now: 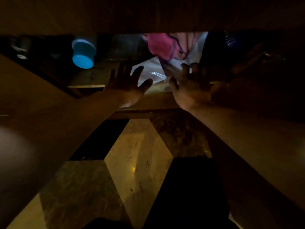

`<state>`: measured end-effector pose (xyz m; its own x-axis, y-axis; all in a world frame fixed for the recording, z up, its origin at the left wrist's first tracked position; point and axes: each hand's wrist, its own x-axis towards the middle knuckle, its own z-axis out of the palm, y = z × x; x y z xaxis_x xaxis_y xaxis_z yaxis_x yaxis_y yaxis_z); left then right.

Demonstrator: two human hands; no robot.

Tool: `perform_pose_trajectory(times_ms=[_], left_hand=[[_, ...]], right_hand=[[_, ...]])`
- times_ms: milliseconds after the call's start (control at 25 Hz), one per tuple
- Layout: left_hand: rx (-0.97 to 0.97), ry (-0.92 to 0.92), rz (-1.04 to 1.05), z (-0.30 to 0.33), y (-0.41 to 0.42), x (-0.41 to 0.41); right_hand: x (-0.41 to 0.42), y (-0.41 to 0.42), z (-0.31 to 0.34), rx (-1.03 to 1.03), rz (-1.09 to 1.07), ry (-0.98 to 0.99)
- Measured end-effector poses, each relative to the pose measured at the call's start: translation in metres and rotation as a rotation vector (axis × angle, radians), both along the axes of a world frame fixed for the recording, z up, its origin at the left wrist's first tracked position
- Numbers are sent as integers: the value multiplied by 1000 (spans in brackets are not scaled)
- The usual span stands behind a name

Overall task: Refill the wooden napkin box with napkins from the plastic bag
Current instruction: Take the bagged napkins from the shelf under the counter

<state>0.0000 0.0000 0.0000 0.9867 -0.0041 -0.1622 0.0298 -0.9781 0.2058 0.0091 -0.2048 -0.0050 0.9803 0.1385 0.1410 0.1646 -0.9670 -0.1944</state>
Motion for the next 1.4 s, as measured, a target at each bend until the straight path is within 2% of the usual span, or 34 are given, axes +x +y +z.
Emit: perform_pose_trajectory(times_ms=[120,200,320,480,600,840,920,1000,1120,1320,1400], left_hand=[[-76,-165,-27,-26,9,31],[-65,-275,-36,-43,14,53],[-119,-295,-16,-58,10,67],[-131,-383,43,-68,7,65],[-38,-371,21,-66,8,68],[-131,-416,9,-56,4,61],[-222,-441,-9,-47,2,55],[-345,-414,-6,-39,4,48],[-473,-350,66,-29,9,38],[-677,-51,198,3,7,-12],[-695,15,243,24,2,-42]], right_hand=[[26,3,-30,135,-214,-125],[38,6,-50,205,-214,-194],[58,12,-67,365,-226,-294],[74,20,-77,438,-311,-387],[74,22,-81,422,-339,-386],[58,13,-72,483,-260,-308],[49,8,-63,579,-198,-308],[41,3,-53,679,-129,-292],[33,-1,-47,689,-82,-234],[-14,-12,-13,627,-74,-168],[-39,-18,12,620,-40,-72]])
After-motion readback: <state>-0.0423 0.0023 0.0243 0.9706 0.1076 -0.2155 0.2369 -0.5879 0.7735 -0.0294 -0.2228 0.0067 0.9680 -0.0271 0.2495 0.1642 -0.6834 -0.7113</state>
